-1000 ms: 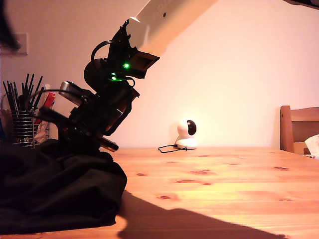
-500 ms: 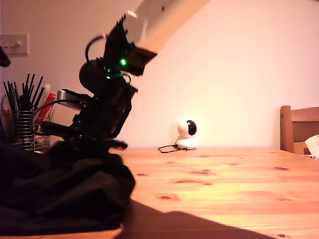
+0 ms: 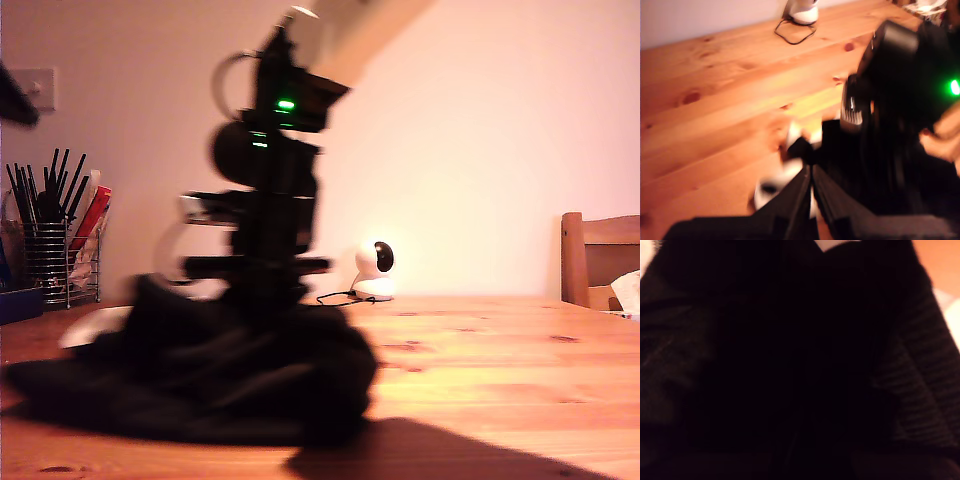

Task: Fold the shorts in front of you. After folding it, place it to the right side.

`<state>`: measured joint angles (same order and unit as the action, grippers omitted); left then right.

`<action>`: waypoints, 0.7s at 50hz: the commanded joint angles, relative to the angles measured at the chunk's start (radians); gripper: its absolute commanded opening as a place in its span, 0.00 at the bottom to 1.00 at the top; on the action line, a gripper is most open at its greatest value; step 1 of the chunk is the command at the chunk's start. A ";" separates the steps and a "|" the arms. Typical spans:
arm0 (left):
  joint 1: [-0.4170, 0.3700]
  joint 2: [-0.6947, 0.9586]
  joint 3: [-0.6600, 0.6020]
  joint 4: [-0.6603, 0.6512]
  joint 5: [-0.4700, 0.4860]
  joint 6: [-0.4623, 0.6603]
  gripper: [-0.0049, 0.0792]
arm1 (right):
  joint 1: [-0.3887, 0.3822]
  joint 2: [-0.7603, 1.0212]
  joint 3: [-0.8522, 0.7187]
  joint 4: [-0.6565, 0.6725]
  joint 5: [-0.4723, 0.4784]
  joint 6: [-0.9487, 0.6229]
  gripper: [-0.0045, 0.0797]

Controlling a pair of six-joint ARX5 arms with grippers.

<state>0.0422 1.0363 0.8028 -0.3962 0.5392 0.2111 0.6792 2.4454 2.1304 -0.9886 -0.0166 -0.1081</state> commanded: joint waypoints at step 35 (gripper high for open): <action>-0.021 0.005 -0.023 0.032 0.021 -0.014 0.04 | -0.030 0.059 -0.104 0.073 0.094 0.707 0.04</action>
<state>0.0238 1.0367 0.7887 -0.3702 0.5560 0.1993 0.6231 2.4363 2.0968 -0.8936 0.0895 0.5793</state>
